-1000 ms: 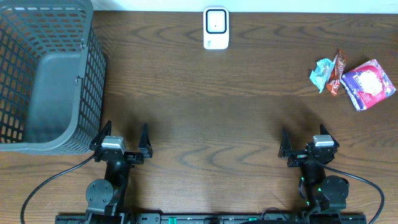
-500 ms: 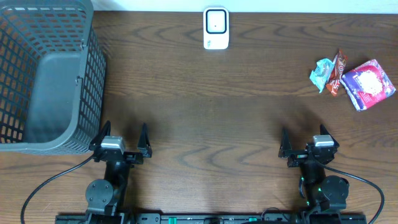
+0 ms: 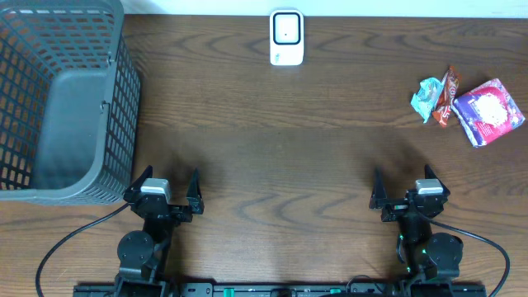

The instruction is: Scan the item barcode

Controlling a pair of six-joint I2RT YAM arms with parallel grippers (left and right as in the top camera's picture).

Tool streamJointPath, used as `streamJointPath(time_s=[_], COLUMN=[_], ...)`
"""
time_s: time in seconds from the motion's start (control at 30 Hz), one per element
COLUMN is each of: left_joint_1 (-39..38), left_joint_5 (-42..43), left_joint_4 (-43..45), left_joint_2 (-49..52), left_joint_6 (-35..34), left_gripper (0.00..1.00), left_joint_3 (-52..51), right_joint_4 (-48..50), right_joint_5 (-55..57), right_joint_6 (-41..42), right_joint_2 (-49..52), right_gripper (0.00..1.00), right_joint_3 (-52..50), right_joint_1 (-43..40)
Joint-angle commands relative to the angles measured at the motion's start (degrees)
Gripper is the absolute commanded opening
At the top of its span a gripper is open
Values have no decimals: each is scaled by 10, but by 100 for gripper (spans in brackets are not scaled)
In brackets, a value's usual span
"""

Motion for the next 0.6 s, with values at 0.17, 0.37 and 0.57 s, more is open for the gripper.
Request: streamJointPath(time_s=[0.17, 0.37, 0.57], left_joint_1=[2, 2, 2], left_joint_5=[14, 38, 34], left_joint_4=[-28, -27, -27], left_joint_2=[-5, -5, -5], left_joint_6=[8, 40, 37], left_gripper=[98, 98, 98], left_joint_3=[-4, -4, -4], right_joint_4=[0, 0, 0], right_joint_5=[-3, -3, -3], right_joint_6=[3, 3, 3], right_joint_2=[-3, -3, -3], right_gripper=[99, 99, 99], right_joint_3=[-3, -3, -3], right_joint_1=[-3, -3, -3])
